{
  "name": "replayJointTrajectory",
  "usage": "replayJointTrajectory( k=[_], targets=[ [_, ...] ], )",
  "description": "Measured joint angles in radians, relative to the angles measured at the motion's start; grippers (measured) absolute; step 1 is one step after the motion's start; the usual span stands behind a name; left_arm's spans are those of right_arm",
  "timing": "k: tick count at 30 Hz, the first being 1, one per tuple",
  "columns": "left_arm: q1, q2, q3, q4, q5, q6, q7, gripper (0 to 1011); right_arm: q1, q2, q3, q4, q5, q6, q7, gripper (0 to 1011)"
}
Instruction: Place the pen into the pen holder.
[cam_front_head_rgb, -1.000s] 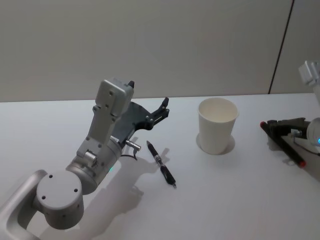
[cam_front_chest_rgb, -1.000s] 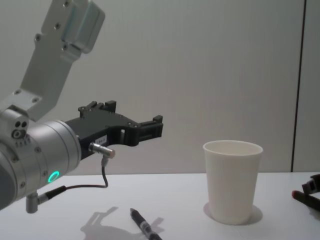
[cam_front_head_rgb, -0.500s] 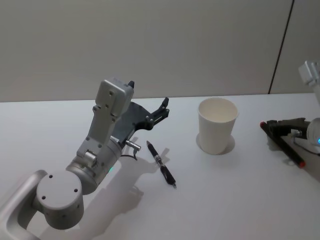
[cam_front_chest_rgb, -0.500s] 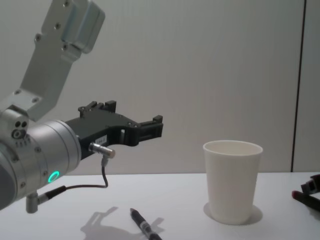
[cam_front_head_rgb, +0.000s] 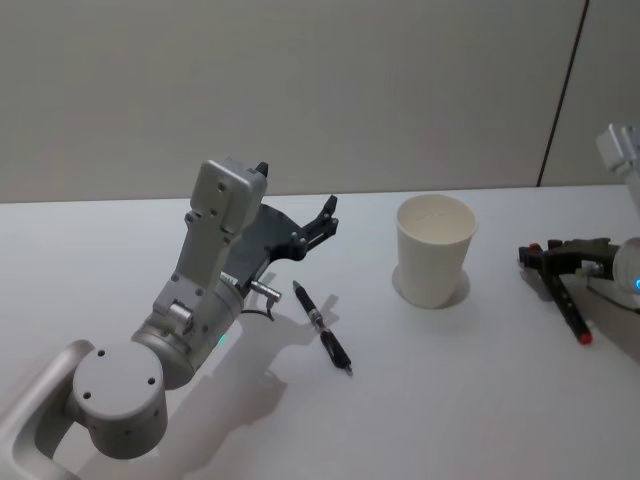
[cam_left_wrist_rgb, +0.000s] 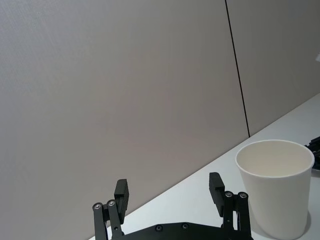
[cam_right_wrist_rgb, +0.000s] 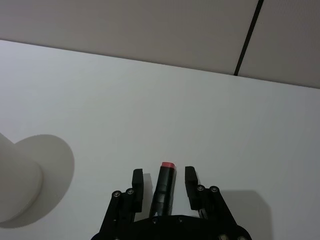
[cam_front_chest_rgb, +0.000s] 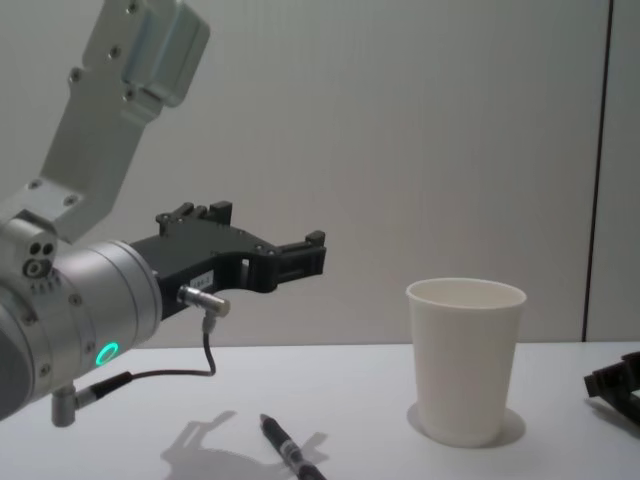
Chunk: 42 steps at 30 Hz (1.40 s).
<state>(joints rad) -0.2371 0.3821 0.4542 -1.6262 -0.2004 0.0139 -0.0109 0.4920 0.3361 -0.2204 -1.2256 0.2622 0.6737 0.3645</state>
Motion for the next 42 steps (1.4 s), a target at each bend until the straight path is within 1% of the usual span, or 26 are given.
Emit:
replayJointTrajectory(
  k=[2,7,8,9,11,19,41,42],
  targets=[
    [0.000,0.000,0.000,0.000,0.000,0.000,0.000,1001,0.000,0.000,0.000,0.000,0.000,0.000,0.000,515],
    [0.000,0.000,0.000,0.000,0.000,0.000,0.000,1001,0.000,0.000,0.000,0.000,0.000,-0.001,0.000,699],
    [0.000,0.000,0.000,0.000,0.000,0.000,0.000,1001,0.000,0.000,0.000,0.000,0.000,-0.001,0.000,699],
    [0.000,0.000,0.000,0.000,0.000,0.000,0.000,1001,0.000,0.000,0.000,0.000,0.000,-0.001,0.000,758],
    [0.000,0.000,0.000,0.000,0.000,0.000,0.000,1001,0.000,0.000,0.000,0.000,0.000,-0.001,0.000,814],
    [0.000,0.000,0.000,0.000,0.000,0.000,0.000,1001,0.000,0.000,0.000,0.000,0.000,-0.002,0.000,1001],
    [0.000,0.000,0.000,0.000,0.000,0.000,0.000,1001,0.001,0.001,-0.004,0.025,-0.008,0.020,0.012,1001],
    [0.000,0.000,0.000,0.000,0.000,0.000,0.000,1001,0.002,0.001,-0.004,0.026,-0.008,0.021,0.012,989]
  ],
)
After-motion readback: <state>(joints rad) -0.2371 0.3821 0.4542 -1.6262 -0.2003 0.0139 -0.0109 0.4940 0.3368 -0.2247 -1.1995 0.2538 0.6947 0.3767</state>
